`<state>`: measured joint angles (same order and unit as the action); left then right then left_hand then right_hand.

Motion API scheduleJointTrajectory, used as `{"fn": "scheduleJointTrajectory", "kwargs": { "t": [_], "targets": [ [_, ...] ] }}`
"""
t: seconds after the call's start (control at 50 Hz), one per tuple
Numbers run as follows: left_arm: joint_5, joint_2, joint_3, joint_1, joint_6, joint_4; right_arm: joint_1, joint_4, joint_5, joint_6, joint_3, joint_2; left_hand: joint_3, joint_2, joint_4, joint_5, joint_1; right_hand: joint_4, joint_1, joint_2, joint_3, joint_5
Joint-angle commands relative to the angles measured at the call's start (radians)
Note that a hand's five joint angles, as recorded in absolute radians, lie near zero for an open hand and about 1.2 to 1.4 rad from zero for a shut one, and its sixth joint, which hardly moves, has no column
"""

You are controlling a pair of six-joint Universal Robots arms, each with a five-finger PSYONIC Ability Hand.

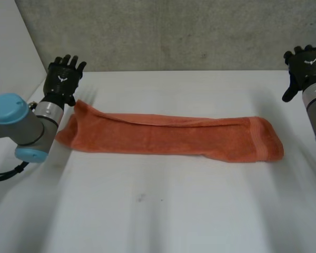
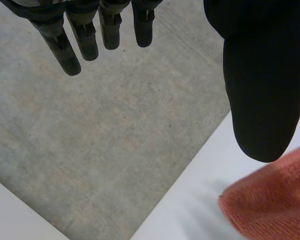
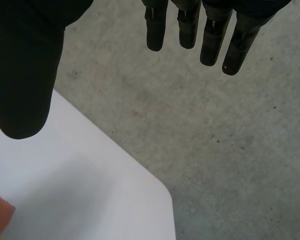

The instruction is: Fold the laundry

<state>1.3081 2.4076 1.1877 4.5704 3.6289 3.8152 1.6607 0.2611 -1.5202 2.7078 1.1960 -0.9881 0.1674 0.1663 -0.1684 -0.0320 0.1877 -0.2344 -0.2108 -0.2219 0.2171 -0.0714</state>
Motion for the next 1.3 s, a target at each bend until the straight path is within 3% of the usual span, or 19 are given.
{"fn": "scheduleJointTrajectory", "kwargs": {
  "t": [0.02,0.1,0.12,0.14,0.18,0.28,0.36,0.56,0.7,0.72,0.74,0.76,0.78,0.8,0.98,1.2,1.3],
  "targets": [
    [0.003,-0.197,0.195,0.013,-0.006,-0.019,-0.005,-0.127,0.06,0.012,0.091,-0.11,0.052,0.053,-0.051,-0.013,0.031,0.06,0.036,0.047,-0.043,0.071],
    [0.0,-0.263,0.276,0.018,-0.007,-0.06,-0.006,-0.207,0.1,0.012,0.116,-0.119,0.175,0.176,-0.174,-0.136,0.155,0.035,0.011,0.022,-0.018,0.046],
    [-0.001,-0.289,0.301,0.018,-0.009,-0.099,-0.004,-0.247,0.124,0.015,0.12,-0.121,0.315,0.316,-0.314,-0.276,0.295,-0.09,-0.114,-0.103,0.107,-0.078],
    [-0.001,-0.289,0.302,0.018,-0.009,-0.1,-0.004,-0.247,0.124,0.015,0.12,-0.121,0.316,0.317,-0.315,-0.277,0.296,-0.091,-0.115,-0.104,0.109,-0.08],
    [-0.003,-0.312,0.319,0.018,-0.012,-0.202,-0.001,-0.333,0.196,0.021,0.106,-0.118,0.585,0.586,-0.584,-0.546,0.565,-0.485,-0.509,-0.498,0.503,-0.474],
    [-0.007,-0.303,0.282,0.018,-0.038,-0.369,0.005,-0.379,0.27,0.046,0.033,-0.034,0.882,0.883,-0.881,-0.843,0.862,-0.78,-0.804,-0.793,0.798,-0.769],
    [-0.007,-0.24,0.196,0.016,-0.053,-0.463,0.008,-0.408,0.287,0.127,-0.112,0.113,0.877,0.878,-0.876,-0.838,0.857,-0.928,-0.951,-0.94,0.945,-0.916],
    [-0.012,-0.095,0.05,0.012,-0.05,-0.486,0.031,-0.563,0.292,0.149,-0.401,0.377,0.862,0.863,-0.861,-0.823,0.842,-0.996,-1.019,-1.008,1.013,-0.984],
    [-0.029,-0.012,-0.039,0.01,-0.05,-0.485,0.033,-0.591,0.287,0.15,-0.5,0.45,0.792,0.793,-0.791,-0.753,0.772,-0.934,-0.957,-0.946,0.951,-0.922],
    [-0.042,0.002,-0.049,0.01,-0.05,-0.483,0.033,-0.591,0.281,0.152,-0.512,0.454,0.635,0.636,-0.634,-0.596,0.615,-0.745,-0.769,-0.758,0.762,-0.733],
    [-0.052,0.014,-0.056,0.01,-0.049,-0.482,0.033,-0.589,0.275,0.152,-0.519,0.456,0.407,0.408,-0.406,-0.367,0.386,-0.29,-0.313,-0.302,0.307,-0.278],
    [-0.052,0.015,-0.056,0.01,-0.049,-0.482,0.033,-0.589,0.275,0.152,-0.519,0.456,0.404,0.405,-0.403,-0.365,0.384,-0.285,-0.309,-0.298,0.302,-0.274],
    [-0.061,0.022,-0.062,0.01,-0.047,-0.48,0.033,-0.588,0.27,0.152,-0.527,0.459,0.154,0.155,-0.153,-0.115,0.134,0.06,0.036,0.047,-0.043,0.071],
    [-0.064,0.027,-0.068,0.01,-0.047,-0.479,0.033,-0.586,0.261,0.152,-0.539,0.463,0.007,0.008,-0.006,0.032,-0.013,0.06,0.036,0.047,-0.043,0.071],
    [-0.061,0.025,-0.073,0.009,-0.049,-0.422,0.036,-0.582,0.226,0.156,-0.526,0.39,0.007,0.008,-0.006,0.032,-0.013,0.06,0.036,0.047,-0.043,0.071],
    [-0.059,-0.067,0.049,0.016,-0.049,-0.419,-0.011,-0.444,0.287,0.13,-0.077,0.062,0.007,0.008,-0.006,0.032,-0.013,0.06,0.036,0.047,-0.043,0.071],
    [-0.053,-0.117,0.127,0.028,-0.046,-0.419,-0.053,-0.355,0.298,0.078,0.101,-0.019,0.007,0.008,-0.006,0.032,-0.013,0.02,-0.003,0.008,-0.003,0.032]
  ]
}}
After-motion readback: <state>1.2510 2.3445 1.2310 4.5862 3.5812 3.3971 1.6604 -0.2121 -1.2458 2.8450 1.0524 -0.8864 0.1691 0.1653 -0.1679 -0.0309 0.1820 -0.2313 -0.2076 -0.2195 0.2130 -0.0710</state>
